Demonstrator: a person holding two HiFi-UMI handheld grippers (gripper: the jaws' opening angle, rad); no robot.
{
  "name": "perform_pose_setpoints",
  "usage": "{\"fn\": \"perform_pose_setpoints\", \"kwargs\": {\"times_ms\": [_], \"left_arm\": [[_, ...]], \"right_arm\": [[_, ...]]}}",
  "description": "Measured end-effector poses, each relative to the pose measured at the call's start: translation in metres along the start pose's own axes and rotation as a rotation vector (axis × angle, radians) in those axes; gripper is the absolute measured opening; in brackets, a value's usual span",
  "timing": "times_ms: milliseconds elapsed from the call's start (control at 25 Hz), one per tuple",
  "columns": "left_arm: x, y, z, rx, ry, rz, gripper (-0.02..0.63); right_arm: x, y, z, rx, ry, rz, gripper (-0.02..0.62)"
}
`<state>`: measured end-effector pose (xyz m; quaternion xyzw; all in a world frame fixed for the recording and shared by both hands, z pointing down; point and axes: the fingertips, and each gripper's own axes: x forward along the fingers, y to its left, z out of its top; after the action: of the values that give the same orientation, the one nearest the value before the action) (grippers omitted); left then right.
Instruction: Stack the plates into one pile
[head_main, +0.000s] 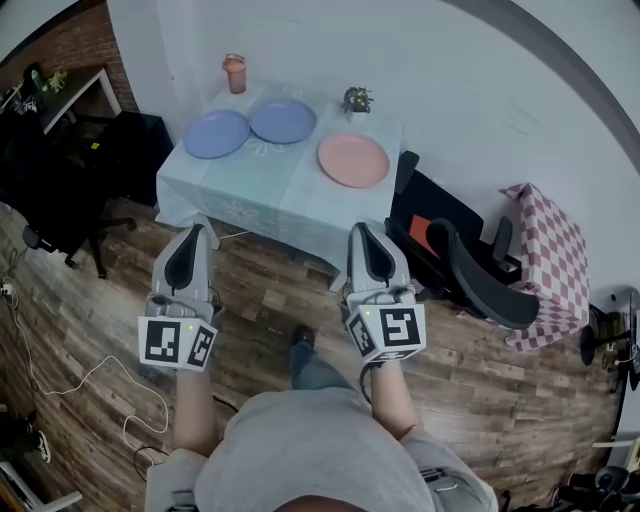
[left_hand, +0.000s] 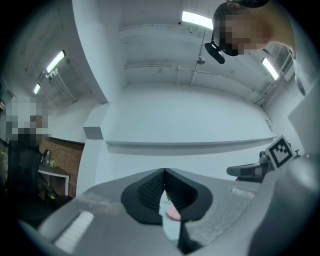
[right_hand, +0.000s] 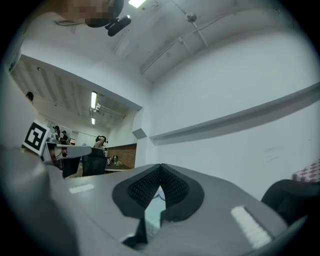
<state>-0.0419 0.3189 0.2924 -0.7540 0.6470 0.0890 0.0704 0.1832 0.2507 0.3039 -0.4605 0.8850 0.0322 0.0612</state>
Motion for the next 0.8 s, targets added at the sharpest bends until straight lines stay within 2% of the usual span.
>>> {"fn": "perform_pose_setpoints", "kwargs": {"times_ms": [360, 600, 800], "left_arm": [[0.095, 0.025, -0.001, 0.013, -0.026, 0.012, 0.002], [0.152, 0.021, -0.011, 0.028, -0.036, -0.012, 0.002], [0.177, 0.027, -0.02, 0.02, -0.036, 0.007, 0.002]], "right_arm": [[0.091, -0.046, 0.012, -0.01, -0.036, 0.023, 0.003], [0.127, -0.085, 0.005, -0.007, -0.038, 0.008, 0.003], [0.145, -0.113, -0.003, 0.009, -0.026, -0.016, 0.003]]}}
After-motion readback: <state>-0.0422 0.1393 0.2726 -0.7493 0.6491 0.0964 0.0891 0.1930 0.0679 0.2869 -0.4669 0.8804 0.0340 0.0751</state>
